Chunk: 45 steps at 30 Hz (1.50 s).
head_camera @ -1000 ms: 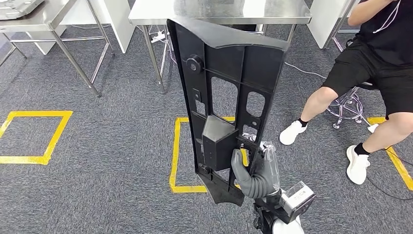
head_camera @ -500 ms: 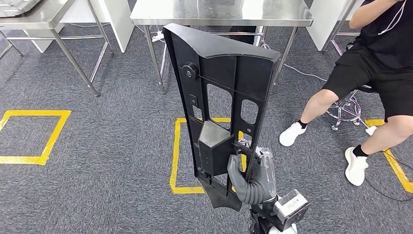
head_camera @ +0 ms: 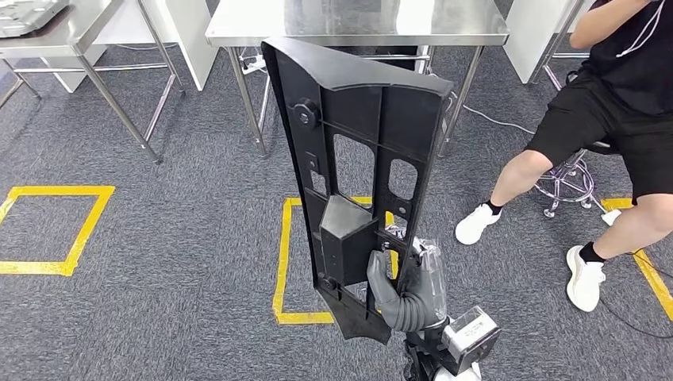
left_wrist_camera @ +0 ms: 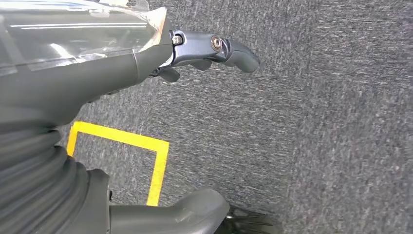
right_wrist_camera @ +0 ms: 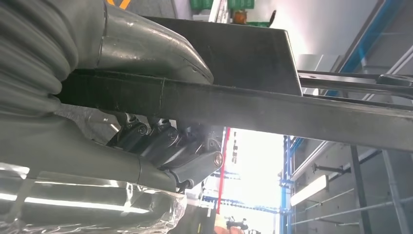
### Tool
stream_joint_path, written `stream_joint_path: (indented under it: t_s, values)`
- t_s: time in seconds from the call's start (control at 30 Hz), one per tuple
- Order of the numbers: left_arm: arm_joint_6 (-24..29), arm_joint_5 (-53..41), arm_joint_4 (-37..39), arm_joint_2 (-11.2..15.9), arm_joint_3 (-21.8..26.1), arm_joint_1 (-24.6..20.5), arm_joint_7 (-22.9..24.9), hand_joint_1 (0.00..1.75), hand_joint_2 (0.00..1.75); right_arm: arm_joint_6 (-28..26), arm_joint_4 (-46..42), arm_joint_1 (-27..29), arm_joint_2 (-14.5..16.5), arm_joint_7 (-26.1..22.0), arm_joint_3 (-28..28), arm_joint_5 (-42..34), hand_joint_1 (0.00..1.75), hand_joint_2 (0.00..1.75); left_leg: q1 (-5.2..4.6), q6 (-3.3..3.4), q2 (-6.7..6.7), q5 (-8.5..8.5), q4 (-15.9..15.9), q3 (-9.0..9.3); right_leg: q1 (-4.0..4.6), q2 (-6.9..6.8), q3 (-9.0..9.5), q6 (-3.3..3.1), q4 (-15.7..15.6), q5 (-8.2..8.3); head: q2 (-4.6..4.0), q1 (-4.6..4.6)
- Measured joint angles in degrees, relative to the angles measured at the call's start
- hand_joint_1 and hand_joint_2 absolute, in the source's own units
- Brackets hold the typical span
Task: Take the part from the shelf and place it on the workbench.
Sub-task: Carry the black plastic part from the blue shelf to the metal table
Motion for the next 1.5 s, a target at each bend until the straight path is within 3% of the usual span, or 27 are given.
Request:
stream_joint_path:
  t_s: [0.07,0.1,0.2,0.27,0.3,0.4,0.43,0.47,0.53,0.57,0.6,0.7,0.77,0.8,0.9,0.93,0.97,1.03,1.07,1.13,1.27,1.33,1.4,1.43,1.47,1.5]
  values:
    - [0.09,0.08,0.00,-0.02,-0.01,-0.07,0.17,0.00,1.75,-0.07,-0.06,-0.02,0.10,0.40,-0.03,0.18,1.75,1.75,-0.29,0.50,0.49,2.93,-6.44,2.82,0.24,-0.06,0.76,0.56,-0.03,-0.85,0.00,0.00]
    - [0.15,0.14,0.00,-0.03,-0.01,-0.13,0.27,0.00,1.75,-0.09,-0.16,0.00,0.19,0.44,-0.05,0.21,1.75,1.75,-0.52,0.78,0.70,3.14,-8.06,3.57,0.39,-0.12,0.88,0.88,-0.08,-1.15,0.00,0.00]
    - [0.40,0.51,0.01,-0.07,0.00,-0.19,0.55,0.00,1.75,-0.21,-0.78,0.15,0.33,0.44,-0.08,0.46,1.75,1.75,-0.98,1.75,0.56,2.24,-9.09,4.19,0.64,-0.50,1.16,1.86,-0.54,-1.79,0.01,-0.04]
    - [0.51,0.64,0.02,-0.14,0.00,-0.08,0.76,0.00,1.75,-0.25,-1.25,0.24,0.16,0.34,-0.20,0.66,1.75,1.75,-0.91,2.57,0.26,2.01,-9.85,5.18,0.66,-0.62,0.72,2.16,1.44,-2.76,0.01,0.06]
    - [0.57,0.68,0.02,-0.17,0.01,-0.07,0.93,0.00,1.75,-0.25,-1.40,0.32,-0.03,0.26,-0.26,0.70,1.75,1.75,-0.84,2.98,0.12,1.88,-10.13,5.69,0.67,-0.54,-0.74,2.08,4.29,-3.67,0.01,0.17]
    - [1.11,0.99,0.02,-0.23,0.04,-0.07,1.37,0.00,1.75,0.01,-1.46,1.00,-1.08,-0.27,-0.31,0.58,1.75,1.75,-1.11,3.74,-0.44,0.96,-10.14,6.62,0.59,-0.26,-8.00,1.92,14.87,-5.90,0.00,0.35]
    - [1.38,1.13,0.02,-0.28,0.05,0.00,1.43,0.00,1.75,0.20,-1.44,1.27,-1.49,-0.54,-0.28,0.39,1.75,1.75,-1.17,3.76,-0.68,0.57,-10.12,7.03,0.58,-0.21,-9.45,2.25,15.76,-5.25,0.00,0.35]
    - [1.63,1.26,0.02,-0.37,0.08,0.09,1.47,0.00,1.75,0.36,-1.42,1.44,-1.86,-0.80,-0.25,0.17,1.75,1.75,-1.20,3.70,-0.91,0.15,-10.10,7.58,0.57,-0.18,-9.77,2.75,14.44,-3.62,0.00,0.36]
    - [2.00,1.44,0.02,-0.57,0.13,0.31,1.43,0.00,1.75,0.56,-1.39,1.55,-2.33,-1.14,-0.17,-0.19,1.75,1.75,-1.23,3.38,-1.25,-0.84,-10.08,8.77,0.48,-0.19,-7.92,3.68,7.43,1.00,0.00,0.40]
    - [2.13,1.50,0.02,-0.64,0.16,0.38,1.37,0.00,1.75,0.57,-1.40,1.55,-2.49,-1.25,-0.12,-0.28,1.75,1.75,-1.38,3.10,-1.37,-1.44,-10.01,9.17,0.49,-0.17,-6.65,3.67,4.17,2.65,0.00,0.43]
    - [2.22,1.56,0.02,-0.71,0.19,0.44,1.30,0.00,1.75,0.57,-1.40,1.55,-2.61,-1.32,-0.08,-0.33,1.75,1.75,-1.49,2.82,-1.43,-1.94,-9.98,9.41,0.52,-0.14,-5.76,3.26,2.11,3.50,0.00,0.42]
    - [2.31,1.57,0.02,-0.91,0.21,0.53,1.18,0.00,1.75,0.56,-1.46,1.50,-2.79,-1.42,-0.01,-0.43,1.75,1.75,-1.38,1.89,-1.39,-2.92,-9.94,9.72,0.71,0.02,-4.85,1.39,1.07,3.26,0.01,0.33]
    - [2.29,1.49,0.02,-1.03,0.20,0.55,1.18,0.00,1.75,0.48,-1.65,1.43,-2.82,-1.42,-0.02,-0.48,1.75,1.75,-1.11,1.20,-1.08,-3.97,-8.21,9.27,0.49,0.11,-4.25,0.50,0.84,2.93,0.01,0.18]
    - [2.29,1.44,0.02,-1.06,0.20,0.55,1.18,0.00,1.75,0.39,-1.79,1.42,-2.84,-1.42,-0.02,-0.51,1.75,1.75,-0.97,0.86,-0.89,-5.02,-5.76,8.13,0.33,0.10,-3.84,0.05,0.74,2.72,0.01,0.07]
    - [2.28,1.39,0.04,-1.13,0.20,0.69,1.18,0.00,1.75,0.01,-2.02,1.62,-3.08,-1.41,-0.02,-0.82,1.75,1.75,-0.57,0.09,-0.44,-8.08,4.76,1.40,0.40,0.04,-2.82,-0.68,0.74,1.72,0.00,-0.10]
    - [2.28,1.43,0.04,-1.15,0.21,0.76,1.18,0.00,1.75,-0.07,-2.03,1.77,-3.18,-1.39,-0.02,-0.98,1.75,1.75,-0.46,-0.03,-0.36,-7.67,6.25,-0.22,0.42,0.07,-2.42,-0.70,0.74,1.34,0.00,-0.11]
    - [2.29,1.50,0.04,-1.17,0.21,0.81,1.18,0.00,1.75,-0.11,-2.03,1.91,-3.25,-1.37,-0.02,-1.14,1.75,1.75,-0.36,-0.05,-0.28,-6.01,5.49,-0.70,0.42,0.12,-1.89,-0.63,0.74,0.94,0.00,-0.13]
    - [2.30,1.68,0.05,-1.18,0.22,0.84,1.15,0.00,1.75,-0.13,-2.09,2.04,-3.30,-1.30,-0.02,-1.31,1.75,1.75,-0.26,0.24,-0.10,-0.79,-0.89,0.96,0.40,0.19,-0.74,-0.33,0.70,-0.01,0.00,-0.16]
    - [2.30,1.74,0.05,-1.18,0.22,0.83,1.12,0.00,1.75,-0.13,-2.16,2.04,-3.29,-1.24,-0.02,-1.36,1.75,1.75,-0.39,0.49,0.02,1.02,-4.20,2.27,0.55,0.19,-0.27,-0.04,0.67,-0.50,0.00,-0.17]
    - [2.28,1.79,0.07,-1.20,0.22,0.75,1.02,0.00,1.75,-0.13,-2.38,2.05,-3.27,-1.00,-0.03,-1.46,1.75,1.75,-0.80,1.15,0.16,1.69,-7.65,3.83,0.76,0.16,0.00,0.63,0.53,-1.19,0.00,-0.24]
    - [2.26,1.84,0.09,-1.23,0.24,0.85,0.94,0.00,1.75,-0.14,-2.79,2.04,-3.22,-0.66,-0.15,-1.68,1.75,1.75,-1.12,2.59,0.01,0.93,-9.39,5.67,0.78,-0.08,0.55,1.71,0.92,-2.17,0.00,-0.22]
    - [2.26,1.85,0.09,-1.27,0.24,0.86,0.92,0.00,1.75,-0.14,-2.96,2.02,-3.23,-0.64,-0.25,-1.74,1.75,1.75,-0.99,3.24,-0.03,0.82,-10.20,6.82,0.74,-0.04,-2.20,1.57,6.09,-3.95,0.00,-0.01]
    - [2.20,1.87,0.09,-1.27,0.25,0.80,0.86,0.00,1.75,-0.19,-2.99,2.34,-3.30,-0.61,-0.28,-1.85,1.75,1.75,-1.09,3.69,-0.20,0.25,-10.25,7.39,0.73,0.02,-7.36,1.45,13.50,-5.77,0.00,0.08]
    - [2.11,1.90,0.09,-1.27,0.25,0.81,0.84,0.00,1.75,-0.23,-2.99,2.62,-3.36,-0.57,-0.31,-1.92,1.75,1.75,-1.15,3.79,-0.33,-0.13,-10.24,7.76,0.71,0.03,-9.37,1.67,15.60,-5.68,0.00,0.09]
    - [2.02,1.93,0.09,-1.27,0.26,0.84,0.81,0.00,1.75,-0.27,-2.99,2.83,-3.43,-0.54,-0.33,-1.99,1.75,1.75,-1.18,3.79,-0.47,-0.55,-10.24,8.22,0.67,0.04,-10.35,2.09,15.64,-4.64,0.00,0.10]
    - [1.92,1.97,0.09,-1.27,0.28,0.88,0.79,0.00,1.75,-0.29,-2.99,2.95,-3.48,-0.52,-0.36,-2.07,1.75,1.75,-1.19,3.69,-0.61,-1.02,-10.24,8.82,0.61,0.03,-10.17,2.62,13.52,-2.74,0.00,0.13]
